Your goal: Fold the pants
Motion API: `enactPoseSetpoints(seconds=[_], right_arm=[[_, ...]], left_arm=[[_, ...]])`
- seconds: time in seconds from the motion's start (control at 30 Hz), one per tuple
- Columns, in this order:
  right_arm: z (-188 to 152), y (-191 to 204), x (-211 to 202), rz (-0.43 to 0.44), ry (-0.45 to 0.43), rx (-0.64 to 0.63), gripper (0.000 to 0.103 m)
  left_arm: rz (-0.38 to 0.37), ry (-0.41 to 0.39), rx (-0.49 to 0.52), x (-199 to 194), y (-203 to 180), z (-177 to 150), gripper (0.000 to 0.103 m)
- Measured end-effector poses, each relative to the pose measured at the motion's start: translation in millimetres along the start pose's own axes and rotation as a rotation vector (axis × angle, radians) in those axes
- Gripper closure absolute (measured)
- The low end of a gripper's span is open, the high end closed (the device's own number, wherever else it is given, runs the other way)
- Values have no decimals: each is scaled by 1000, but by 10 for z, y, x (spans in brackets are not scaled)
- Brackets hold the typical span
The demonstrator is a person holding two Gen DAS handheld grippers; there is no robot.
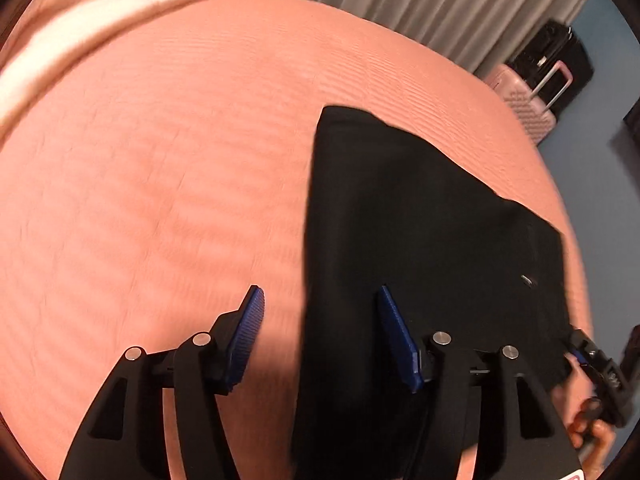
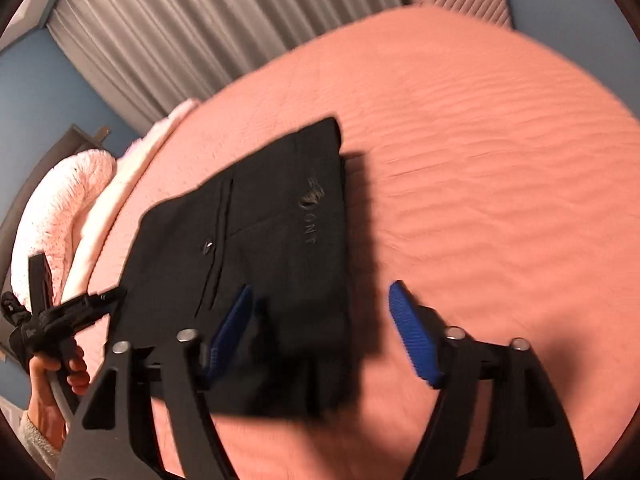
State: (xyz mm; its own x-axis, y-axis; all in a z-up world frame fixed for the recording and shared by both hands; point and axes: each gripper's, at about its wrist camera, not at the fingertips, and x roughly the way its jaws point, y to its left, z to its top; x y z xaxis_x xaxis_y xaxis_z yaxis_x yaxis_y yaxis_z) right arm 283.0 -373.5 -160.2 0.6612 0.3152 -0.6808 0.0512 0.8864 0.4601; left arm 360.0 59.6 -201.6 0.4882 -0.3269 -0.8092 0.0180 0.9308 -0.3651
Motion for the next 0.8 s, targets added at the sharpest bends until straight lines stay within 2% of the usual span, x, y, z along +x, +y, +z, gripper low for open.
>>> enactPoseSetpoints(seconds=[0.13,0.2,0.27,0.3,0.33,0.4,0.47,0.53,0.67,0.73,0.77,0.8], right_arm=[[-240,-196,-135,84,38,82,32],[-298,-271,-42,113,64,134,32],[-275,-218,50,136,38,162,24],[-270,-204,60,153,33,174,20],[-255,-208,58,168,28,193,18],[-239,-158,145,240,36,223,18],[-204,-121,223,226,36,207,17],[-190,-87,239,226,31,197,17],[-145,-98,283,283,15,238,18],[-121,-26,358,248,26,209,21],[-127,4,393,219,35,187,32],[-116,42,464,161,56,167,43]], left_arm=[[-111,63,-64,-9,175,-312,39],[-126,16,-64,-31,145,-319,39],[-207,45,-87,40,164,-294,39],[-214,53,-124,72,152,-293,39],[-206,37,-134,65,145,-300,34],[-201,37,-119,118,89,-286,32],[-192,37,-114,170,28,-277,30],[-216,43,-124,213,-9,-239,30],[-244,35,-130,310,69,-262,27],[-250,36,-124,353,79,-221,20],[-232,39,-117,366,48,-197,19],[-182,46,-95,391,-36,-169,20]])
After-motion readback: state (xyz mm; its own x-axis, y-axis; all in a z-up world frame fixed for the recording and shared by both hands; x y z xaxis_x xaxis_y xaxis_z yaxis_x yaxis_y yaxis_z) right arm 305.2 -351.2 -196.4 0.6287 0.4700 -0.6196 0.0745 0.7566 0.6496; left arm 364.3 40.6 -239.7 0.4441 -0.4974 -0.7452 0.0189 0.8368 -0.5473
